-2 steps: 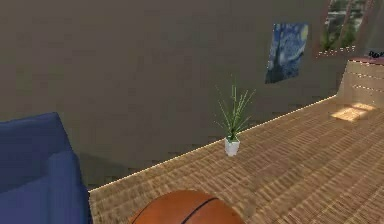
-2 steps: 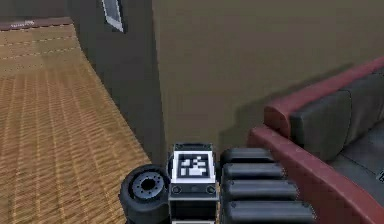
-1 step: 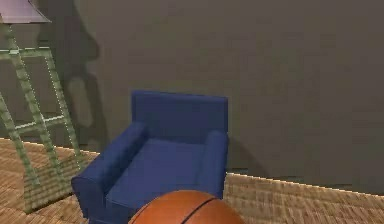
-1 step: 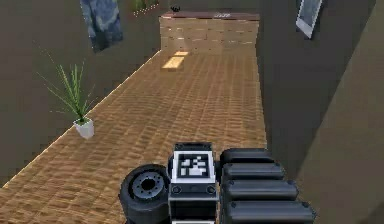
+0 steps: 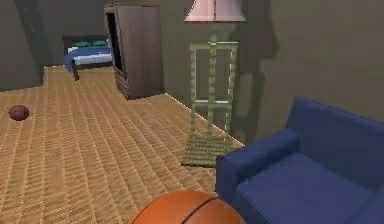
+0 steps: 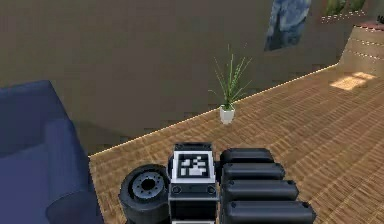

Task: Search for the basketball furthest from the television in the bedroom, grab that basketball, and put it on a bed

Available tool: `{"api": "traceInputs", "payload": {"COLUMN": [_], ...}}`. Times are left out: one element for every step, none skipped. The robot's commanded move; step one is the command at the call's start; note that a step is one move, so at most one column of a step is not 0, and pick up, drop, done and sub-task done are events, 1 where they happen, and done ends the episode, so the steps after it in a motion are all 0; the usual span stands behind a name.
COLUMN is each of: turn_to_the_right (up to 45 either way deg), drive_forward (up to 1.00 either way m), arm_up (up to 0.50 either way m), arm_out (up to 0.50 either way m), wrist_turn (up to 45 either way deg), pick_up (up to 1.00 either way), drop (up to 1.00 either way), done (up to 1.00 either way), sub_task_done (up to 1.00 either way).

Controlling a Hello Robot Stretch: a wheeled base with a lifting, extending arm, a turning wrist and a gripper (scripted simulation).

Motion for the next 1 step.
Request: {"api": "traceInputs", "payload": {"turn_to_the_right": [-33.0], "drive_forward": [0.00], "arm_up": [0.00], "arm_out": [0.00], "wrist_turn": [0.0], "pick_up": [0.00], "drop": [0.00], "done": [0.00], "sub_task_done": [0.00]}}
